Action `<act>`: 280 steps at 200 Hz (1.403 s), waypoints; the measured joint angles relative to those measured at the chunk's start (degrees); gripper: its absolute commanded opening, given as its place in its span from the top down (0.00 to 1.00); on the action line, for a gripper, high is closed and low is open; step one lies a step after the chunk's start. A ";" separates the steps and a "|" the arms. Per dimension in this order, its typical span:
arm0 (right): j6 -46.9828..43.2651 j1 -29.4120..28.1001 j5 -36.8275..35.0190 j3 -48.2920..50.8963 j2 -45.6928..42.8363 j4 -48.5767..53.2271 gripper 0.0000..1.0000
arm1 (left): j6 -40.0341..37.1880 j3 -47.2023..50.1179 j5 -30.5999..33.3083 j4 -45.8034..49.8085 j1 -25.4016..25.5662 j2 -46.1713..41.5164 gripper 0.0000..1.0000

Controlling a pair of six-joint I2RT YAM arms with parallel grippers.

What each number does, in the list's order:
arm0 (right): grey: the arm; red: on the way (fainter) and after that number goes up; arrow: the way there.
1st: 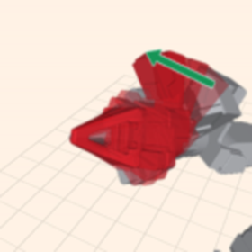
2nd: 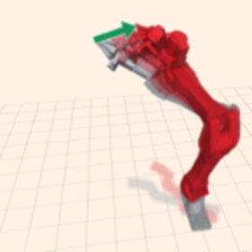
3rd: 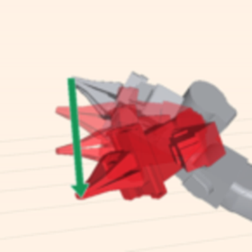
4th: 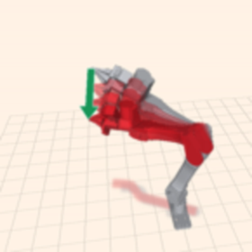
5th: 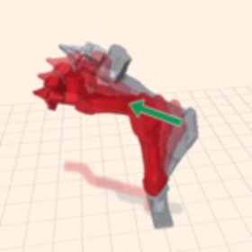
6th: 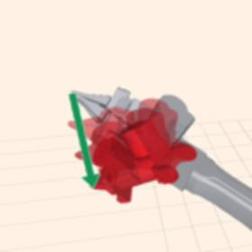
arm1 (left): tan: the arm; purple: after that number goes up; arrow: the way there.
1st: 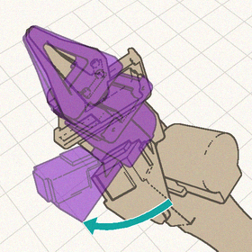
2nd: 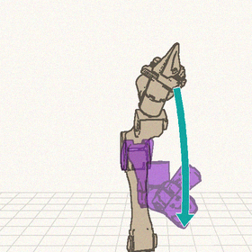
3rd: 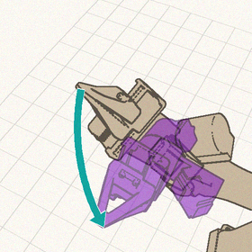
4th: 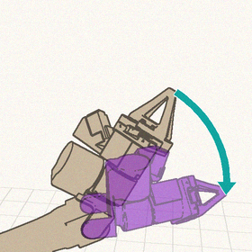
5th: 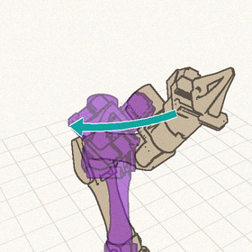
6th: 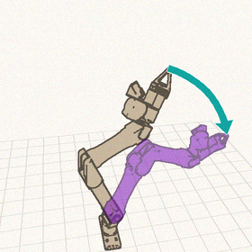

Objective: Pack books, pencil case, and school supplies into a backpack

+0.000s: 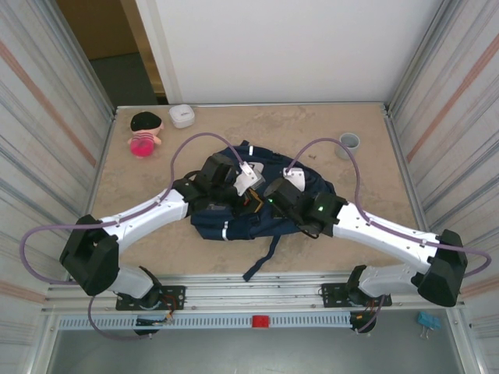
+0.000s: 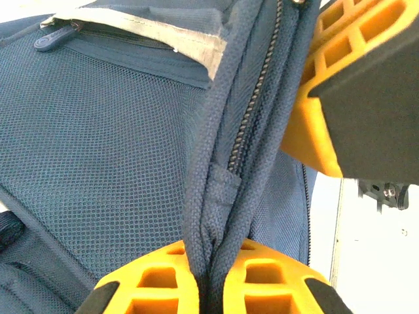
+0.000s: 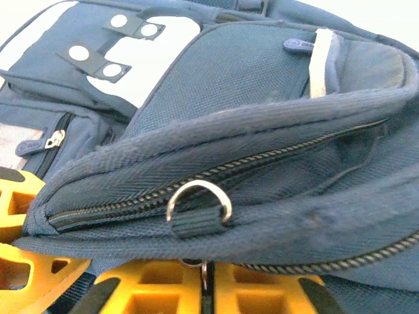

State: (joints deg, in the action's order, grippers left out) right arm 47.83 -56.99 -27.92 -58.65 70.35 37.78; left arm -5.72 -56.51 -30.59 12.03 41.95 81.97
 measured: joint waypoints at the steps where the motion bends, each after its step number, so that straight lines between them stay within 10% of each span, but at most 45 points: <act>1: -0.09 0.07 0.15 0.00 -0.04 0.00 0.99 | -0.02 0.00 0.00 -0.02 0.00 0.00 1.00; 89: -11.19 13.79 19.69 3.56 -9.31 2.40 1.00 | -9.92 0.70 4.13 2.03 0.00 -1.97 0.98; 141: -19.28 19.87 35.58 5.88 -8.39 2.38 1.00 | -13.03 1.66 6.08 8.02 -3.08 -4.83 0.36; 220: -20.74 18.91 41.44 6.49 -3.28 2.47 1.00 | 35.76 10.64 23.69 17.14 -3.76 -29.20 0.22; 280: -21.46 12.44 40.65 4.22 0.68 3.28 1.00 | 61.53 25.31 27.63 11.02 -5.07 -27.15 0.21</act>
State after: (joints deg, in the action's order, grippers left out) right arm 26.37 -44.56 12.73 -54.43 71.02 41.06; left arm 55.81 -31.20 -2.96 23.05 36.88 54.83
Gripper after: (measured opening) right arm 0.084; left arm 0.784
